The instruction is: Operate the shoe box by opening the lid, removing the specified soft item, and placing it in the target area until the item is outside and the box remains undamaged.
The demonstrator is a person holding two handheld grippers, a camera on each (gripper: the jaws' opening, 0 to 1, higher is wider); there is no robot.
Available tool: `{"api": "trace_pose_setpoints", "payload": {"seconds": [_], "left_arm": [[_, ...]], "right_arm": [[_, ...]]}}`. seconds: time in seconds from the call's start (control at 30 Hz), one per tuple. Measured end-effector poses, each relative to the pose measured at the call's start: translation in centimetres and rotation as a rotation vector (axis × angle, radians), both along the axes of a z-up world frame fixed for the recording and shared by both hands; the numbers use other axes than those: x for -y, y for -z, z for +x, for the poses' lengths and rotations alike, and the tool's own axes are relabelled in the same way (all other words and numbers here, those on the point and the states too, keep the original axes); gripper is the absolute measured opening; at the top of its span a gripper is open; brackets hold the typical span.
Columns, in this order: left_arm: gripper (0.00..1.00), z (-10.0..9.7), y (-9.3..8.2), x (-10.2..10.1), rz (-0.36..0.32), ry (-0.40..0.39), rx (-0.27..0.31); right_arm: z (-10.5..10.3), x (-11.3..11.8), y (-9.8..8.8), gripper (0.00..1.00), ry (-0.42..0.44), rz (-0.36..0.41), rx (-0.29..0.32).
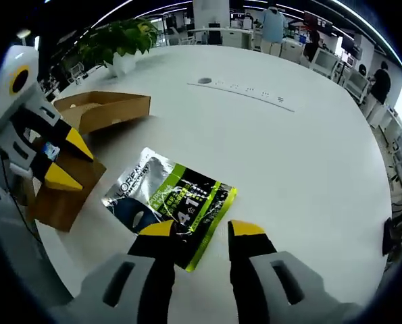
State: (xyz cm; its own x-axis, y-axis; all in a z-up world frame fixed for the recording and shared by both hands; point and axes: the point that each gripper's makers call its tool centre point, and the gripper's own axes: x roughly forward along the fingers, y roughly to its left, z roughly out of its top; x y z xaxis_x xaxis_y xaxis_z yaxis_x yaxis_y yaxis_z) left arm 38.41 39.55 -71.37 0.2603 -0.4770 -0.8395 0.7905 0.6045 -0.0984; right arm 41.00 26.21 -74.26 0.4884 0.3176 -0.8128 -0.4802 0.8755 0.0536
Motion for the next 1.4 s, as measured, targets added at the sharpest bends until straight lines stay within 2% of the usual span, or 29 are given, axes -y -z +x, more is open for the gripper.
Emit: {"api": "trace_pose_setpoints", "payload": {"seconds": [0.2,0.4,0.77,1.1,1.4], "left_arm": [[0.29,-0.6,-1.0,-1.4,-0.033,-0.028,0.005],[0.33,-0.6,-2.2,-3.0,-0.091,-0.086,0.038],[0.43,-1.5,-4.6,-5.9,-0.175,-0.145,0.082],[0.50,-2.0,-6.0,-9.5,-0.202,-0.207,0.122],[0.56,-3.0,-6.8,-13.2,-0.237,-0.260,0.146]], "right_arm": [[-0.8,-0.6,-1.1,0.34,-0.023,0.009,0.005],[-1.3,-1.4,-2.8,0.37,-0.057,0.031,0.039],[-2.7,-3.5,-5.3,0.42,-0.090,0.096,0.073],[-4.0,-6.5,-7.3,0.45,-0.133,0.148,0.095],[-5.0,-9.8,-8.2,0.46,-0.191,0.186,0.090]]}}
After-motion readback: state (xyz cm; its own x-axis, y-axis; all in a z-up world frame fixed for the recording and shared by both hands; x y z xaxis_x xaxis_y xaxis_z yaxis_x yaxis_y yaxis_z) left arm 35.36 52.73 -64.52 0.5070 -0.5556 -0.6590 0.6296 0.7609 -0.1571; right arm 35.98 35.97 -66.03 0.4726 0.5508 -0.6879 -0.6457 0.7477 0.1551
